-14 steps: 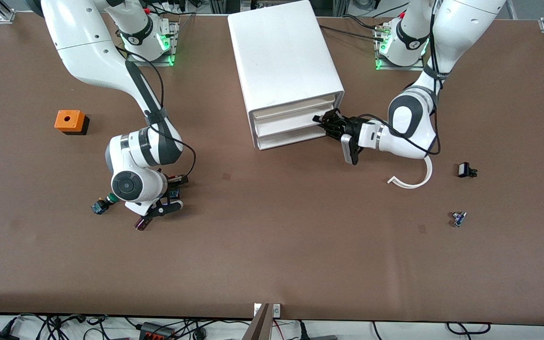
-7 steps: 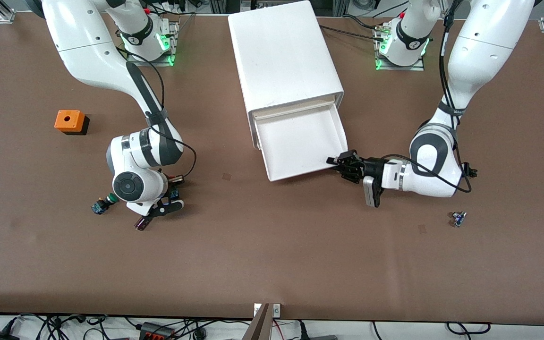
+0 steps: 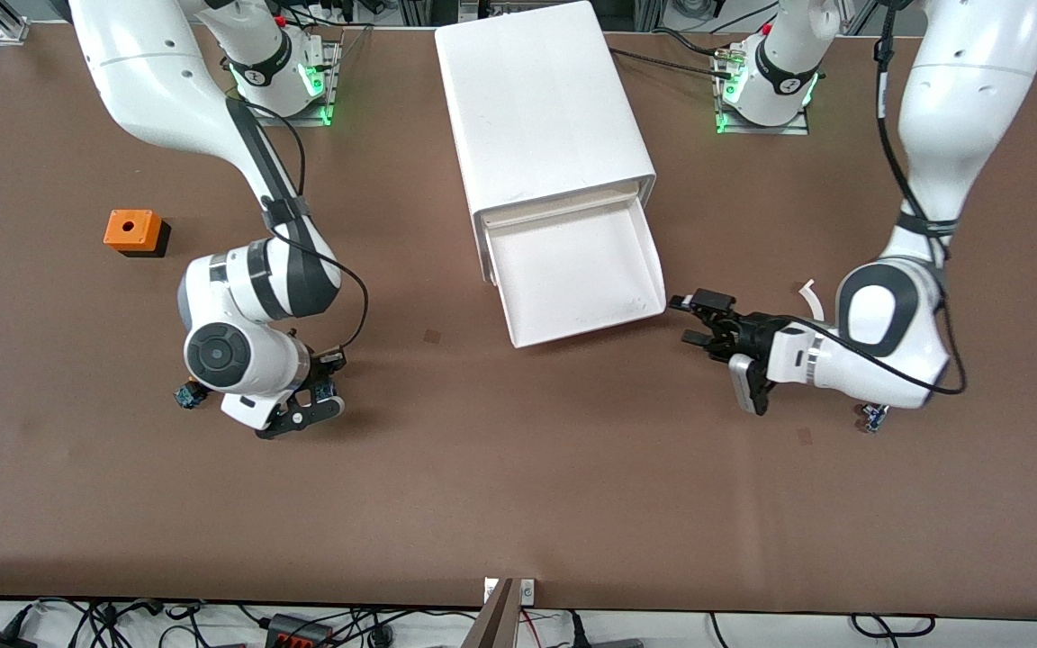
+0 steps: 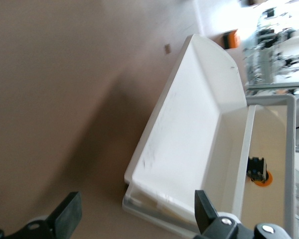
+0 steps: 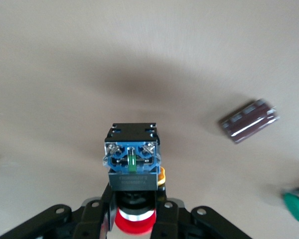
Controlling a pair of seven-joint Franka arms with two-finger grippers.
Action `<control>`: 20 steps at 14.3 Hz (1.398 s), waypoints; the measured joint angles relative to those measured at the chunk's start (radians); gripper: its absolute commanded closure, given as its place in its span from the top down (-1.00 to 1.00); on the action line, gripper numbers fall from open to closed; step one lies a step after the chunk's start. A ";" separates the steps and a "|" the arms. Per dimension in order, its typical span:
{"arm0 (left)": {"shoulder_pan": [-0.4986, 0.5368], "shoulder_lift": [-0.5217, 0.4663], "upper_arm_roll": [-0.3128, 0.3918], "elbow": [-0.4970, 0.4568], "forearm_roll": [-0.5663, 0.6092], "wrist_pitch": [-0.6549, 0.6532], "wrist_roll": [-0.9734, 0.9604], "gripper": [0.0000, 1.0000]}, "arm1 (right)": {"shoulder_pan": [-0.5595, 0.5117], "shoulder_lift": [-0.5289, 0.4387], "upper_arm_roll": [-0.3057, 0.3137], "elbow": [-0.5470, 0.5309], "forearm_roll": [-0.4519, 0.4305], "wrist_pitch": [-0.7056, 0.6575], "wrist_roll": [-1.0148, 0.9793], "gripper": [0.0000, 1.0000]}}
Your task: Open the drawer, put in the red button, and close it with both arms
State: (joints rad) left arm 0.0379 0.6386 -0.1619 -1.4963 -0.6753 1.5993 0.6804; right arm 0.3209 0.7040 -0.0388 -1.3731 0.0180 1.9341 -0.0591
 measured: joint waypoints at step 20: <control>-0.007 -0.171 0.007 0.380 0.796 -0.192 -0.555 1.00 | 0.538 -0.009 0.016 0.251 0.008 -0.062 0.317 -1.00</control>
State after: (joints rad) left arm 0.0312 0.4676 -0.1548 -1.1159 0.1206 1.4075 0.1257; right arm 0.8591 0.6945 -0.0230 -1.1225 0.0258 1.8716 0.2582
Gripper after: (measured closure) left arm 0.000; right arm 0.670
